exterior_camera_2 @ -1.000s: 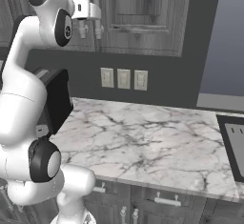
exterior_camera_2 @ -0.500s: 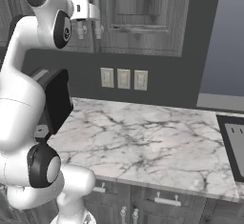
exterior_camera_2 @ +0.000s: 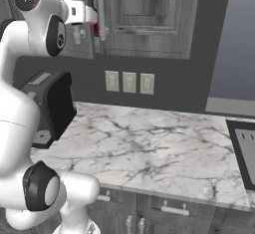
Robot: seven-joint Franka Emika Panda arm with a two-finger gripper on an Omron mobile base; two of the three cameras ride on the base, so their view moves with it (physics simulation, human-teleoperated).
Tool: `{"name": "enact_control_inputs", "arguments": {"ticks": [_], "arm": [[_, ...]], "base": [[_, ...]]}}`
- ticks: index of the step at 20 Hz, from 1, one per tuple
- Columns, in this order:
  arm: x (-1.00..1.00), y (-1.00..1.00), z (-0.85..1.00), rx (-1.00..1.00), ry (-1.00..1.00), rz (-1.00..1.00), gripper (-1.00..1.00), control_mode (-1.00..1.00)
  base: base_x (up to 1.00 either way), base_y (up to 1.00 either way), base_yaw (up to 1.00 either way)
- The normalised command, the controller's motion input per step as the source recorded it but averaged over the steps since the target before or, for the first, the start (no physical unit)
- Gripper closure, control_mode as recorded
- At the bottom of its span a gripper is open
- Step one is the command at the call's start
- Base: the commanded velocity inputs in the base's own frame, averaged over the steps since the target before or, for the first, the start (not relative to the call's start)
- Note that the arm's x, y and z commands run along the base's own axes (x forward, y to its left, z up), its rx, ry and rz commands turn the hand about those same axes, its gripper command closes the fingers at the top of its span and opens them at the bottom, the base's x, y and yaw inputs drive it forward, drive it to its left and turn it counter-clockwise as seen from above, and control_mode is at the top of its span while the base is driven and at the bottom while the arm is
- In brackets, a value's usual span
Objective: Open the cabinet, pick the kettle from the cabinet, and place it in the sink.
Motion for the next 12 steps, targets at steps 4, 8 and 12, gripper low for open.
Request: {"name": "enact_control_inputs", "arguments": {"ticks": [4,8,12], "arm": [[-0.47,0.43,0.0,-0.07,-0.01,0.0,1.0,-1.0],[-0.5,0.39,0.0,-0.06,-0.01,0.0,1.0,-1.0],[-0.49,0.38,0.0,-0.02,0.0,-0.03,1.0,-1.0]], "base": [[0.0,0.0,0.0],[0.0,0.0,0.0],[0.0,0.0,0.0]]}}
